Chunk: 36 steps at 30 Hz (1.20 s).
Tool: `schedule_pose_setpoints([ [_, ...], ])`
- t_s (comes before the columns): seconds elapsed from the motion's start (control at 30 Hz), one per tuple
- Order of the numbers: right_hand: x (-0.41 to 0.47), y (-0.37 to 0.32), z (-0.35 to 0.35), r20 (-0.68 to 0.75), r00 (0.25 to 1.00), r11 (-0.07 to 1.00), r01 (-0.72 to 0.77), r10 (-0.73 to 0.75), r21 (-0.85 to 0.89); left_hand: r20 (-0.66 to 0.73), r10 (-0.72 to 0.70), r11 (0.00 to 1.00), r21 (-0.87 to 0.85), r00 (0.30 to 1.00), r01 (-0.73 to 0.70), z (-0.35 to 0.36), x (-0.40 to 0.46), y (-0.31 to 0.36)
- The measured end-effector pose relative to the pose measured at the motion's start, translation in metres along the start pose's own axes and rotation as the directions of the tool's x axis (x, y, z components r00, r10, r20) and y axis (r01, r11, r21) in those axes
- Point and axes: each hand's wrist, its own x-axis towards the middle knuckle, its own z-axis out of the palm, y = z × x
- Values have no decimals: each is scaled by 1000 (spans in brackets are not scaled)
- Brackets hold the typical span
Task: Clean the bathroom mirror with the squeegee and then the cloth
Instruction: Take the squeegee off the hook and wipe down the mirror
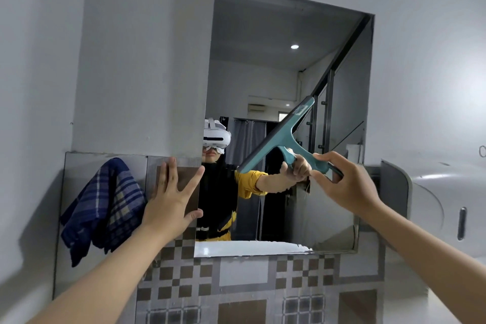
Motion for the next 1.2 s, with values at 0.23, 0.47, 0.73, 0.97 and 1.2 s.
schedule_pose_setpoints([
  [0.23, -12, 59, -26, -4, 999, 999, -41, 41, -29, -10, -3, 1000, -30, 1000, 3, 1, 0, -1],
  [0.47, -14, 71, -28, -11, 999, 999, -32, 32, -25, -19, -5, 999, -32, 1000, 4, 3, 1, -2],
  [0.73, -26, 85, -31, -17, 998, 997, -63, 64, 33, -1, -31, 999, -22, 1000, 31, 4, 1, 0],
  [0.97, -44, 103, -37, -15, 991, 991, -131, 131, 34, 5, -34, 999, -32, 999, 34, 4, 2, 1],
  [1.2, -64, 98, -35, -14, 974, 970, -225, 227, 97, 4, -38, 999, -25, 999, 38, 3, 2, 1],
])
